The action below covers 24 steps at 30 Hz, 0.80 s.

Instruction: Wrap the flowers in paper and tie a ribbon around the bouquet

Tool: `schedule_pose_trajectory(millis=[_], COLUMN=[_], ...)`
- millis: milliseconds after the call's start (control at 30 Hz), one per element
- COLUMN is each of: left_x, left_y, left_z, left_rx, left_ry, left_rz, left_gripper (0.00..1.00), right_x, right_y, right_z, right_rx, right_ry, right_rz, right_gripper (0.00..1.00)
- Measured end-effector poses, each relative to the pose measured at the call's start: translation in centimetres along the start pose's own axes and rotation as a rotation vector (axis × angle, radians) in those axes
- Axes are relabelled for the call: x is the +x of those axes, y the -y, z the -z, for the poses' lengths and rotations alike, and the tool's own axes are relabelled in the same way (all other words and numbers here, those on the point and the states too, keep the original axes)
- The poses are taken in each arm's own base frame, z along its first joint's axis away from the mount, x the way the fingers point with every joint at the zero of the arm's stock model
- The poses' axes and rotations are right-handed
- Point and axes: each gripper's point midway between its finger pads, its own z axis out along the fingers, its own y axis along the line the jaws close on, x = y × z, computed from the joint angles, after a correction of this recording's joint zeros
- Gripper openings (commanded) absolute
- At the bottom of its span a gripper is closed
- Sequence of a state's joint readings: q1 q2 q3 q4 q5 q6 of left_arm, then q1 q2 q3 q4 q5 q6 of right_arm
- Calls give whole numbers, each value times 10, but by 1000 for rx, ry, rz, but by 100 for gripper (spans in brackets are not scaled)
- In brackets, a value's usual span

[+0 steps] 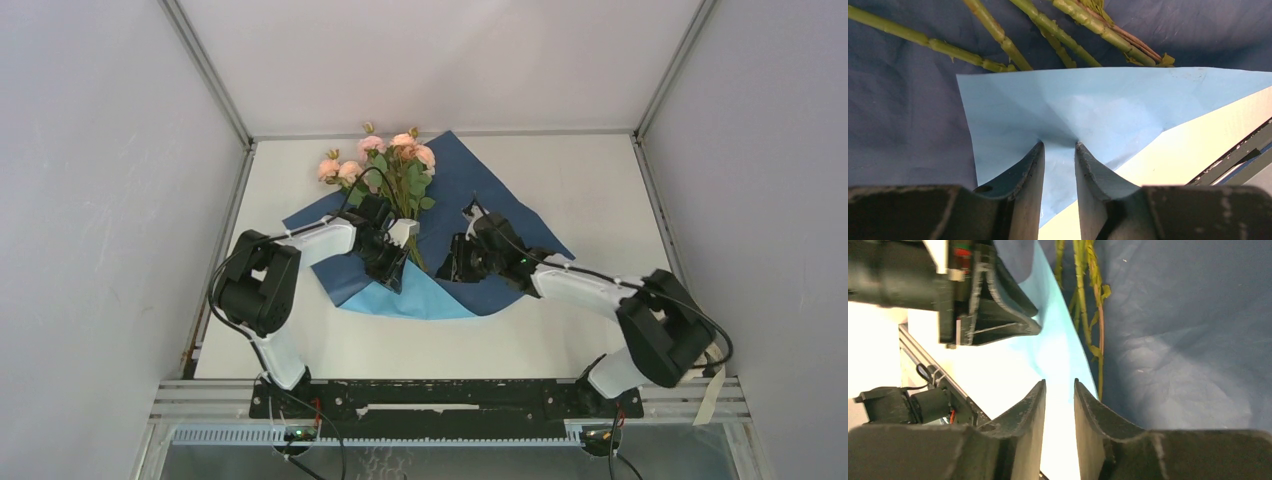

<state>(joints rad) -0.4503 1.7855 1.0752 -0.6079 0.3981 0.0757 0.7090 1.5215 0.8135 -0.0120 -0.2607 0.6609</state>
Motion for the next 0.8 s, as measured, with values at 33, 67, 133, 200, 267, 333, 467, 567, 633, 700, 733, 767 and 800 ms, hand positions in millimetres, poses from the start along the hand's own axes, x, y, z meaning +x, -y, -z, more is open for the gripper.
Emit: schedule_pose_trajectory(millis=[33,67,133,200,267,333,467,567,633,700,733,767,800], left_x=[0,0,0,0,0,0,0,0,0,0,0,0,0], left_y=[0,0,0,0,0,0,0,0,0,0,0,0,0], left_z=[0,0,0,0,0,0,0,0,0,0,0,0,0], left_rx=[0,0,0,0,0,0,0,0,1,1,1,1,1], left_ry=[0,0,0,0,0,0,1,1,1,1,1,1,1], left_rz=[0,1,2,1,2,6,8,8,8,8,9,9,9], left_gripper=[35,35,35,35,35,35,35,35,35,35,35,35,35], right_x=[-3,-5,-3,5,16,23,34,45,50,45,44,45,46], right_y=[-3,-7,-11,-11,-9,-4,13,33,41,41,41,41,42], right_z=[7,12,19,20,17,13,-1,-11,-15,-15,-15,-15,-15], right_rx=[-7,-18,-36,-43,-44,-33,10,67,83,85,84,80,75], right_ry=[13,25,25,2,-32,-54,-99,-154,-180,-171,-171,-175,-182], right_rz=[15,36,68,90,112,131,159,173,183,203,209,213,213], right_gripper=[44,47,55,65,71,73,73,73,70,63,59,55,50])
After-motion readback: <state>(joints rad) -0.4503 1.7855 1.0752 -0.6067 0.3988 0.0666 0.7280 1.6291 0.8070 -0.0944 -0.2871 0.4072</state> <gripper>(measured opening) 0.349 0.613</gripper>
